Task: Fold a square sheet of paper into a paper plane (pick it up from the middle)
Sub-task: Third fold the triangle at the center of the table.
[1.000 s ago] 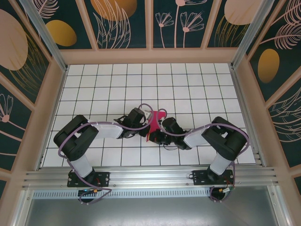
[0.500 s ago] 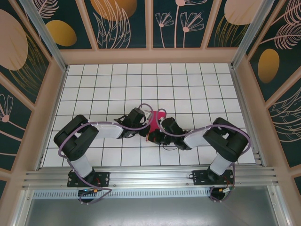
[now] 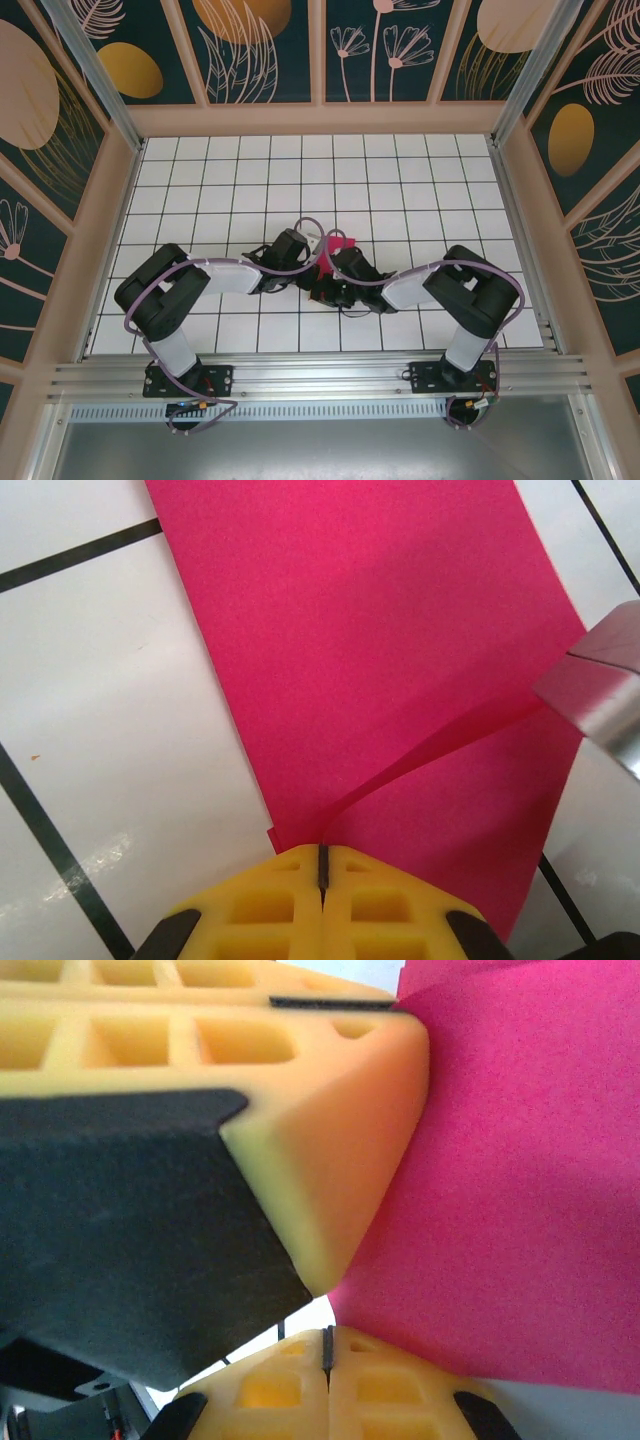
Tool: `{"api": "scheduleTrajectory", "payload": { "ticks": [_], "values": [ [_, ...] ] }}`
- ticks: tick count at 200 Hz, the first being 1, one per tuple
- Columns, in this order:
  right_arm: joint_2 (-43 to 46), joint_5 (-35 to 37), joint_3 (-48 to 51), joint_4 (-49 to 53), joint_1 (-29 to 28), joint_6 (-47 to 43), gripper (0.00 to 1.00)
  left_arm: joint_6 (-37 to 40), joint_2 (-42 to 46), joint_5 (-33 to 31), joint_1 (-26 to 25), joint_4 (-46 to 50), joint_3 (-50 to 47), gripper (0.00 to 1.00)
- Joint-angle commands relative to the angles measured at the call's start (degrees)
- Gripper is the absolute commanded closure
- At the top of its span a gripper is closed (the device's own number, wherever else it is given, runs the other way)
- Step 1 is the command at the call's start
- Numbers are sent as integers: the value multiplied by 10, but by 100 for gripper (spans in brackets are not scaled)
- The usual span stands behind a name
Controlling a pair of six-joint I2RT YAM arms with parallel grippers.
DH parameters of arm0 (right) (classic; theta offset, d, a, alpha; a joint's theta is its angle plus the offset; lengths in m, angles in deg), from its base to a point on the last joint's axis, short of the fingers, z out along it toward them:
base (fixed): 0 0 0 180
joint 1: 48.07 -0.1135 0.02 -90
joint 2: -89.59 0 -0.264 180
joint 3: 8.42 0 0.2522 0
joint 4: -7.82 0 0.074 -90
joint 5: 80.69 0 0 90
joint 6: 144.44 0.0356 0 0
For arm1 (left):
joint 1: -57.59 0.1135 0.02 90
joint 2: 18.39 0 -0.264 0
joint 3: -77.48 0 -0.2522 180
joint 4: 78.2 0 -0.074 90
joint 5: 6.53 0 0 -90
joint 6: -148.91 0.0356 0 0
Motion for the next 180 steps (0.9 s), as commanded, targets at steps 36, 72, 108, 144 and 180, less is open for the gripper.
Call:
{"api": "scheduleTrajectory", "payload": {
  "ticks": [36, 72, 108, 144, 180],
  "values": [
    [30, 17, -12, 27, -16, -8, 95, 2, -20, -2, 2, 35, -3, 100],
    [21, -5, -13, -4, -16, 0, 95, 2, -22, -1, 2, 36, 0, 100],
    [-24, 31, -58, 110, -18, -9, 95, 1, -22, 0, 2, 36, 1, 100],
    [-62, 46, -91, 187, -31, -21, 96, 1, -22, -2, 1, 39, 2, 100],
    [-33, 60, -98, 196, -30, -28, 95, 1, -17, -8, 1, 41, -2, 100]
  ]
}}
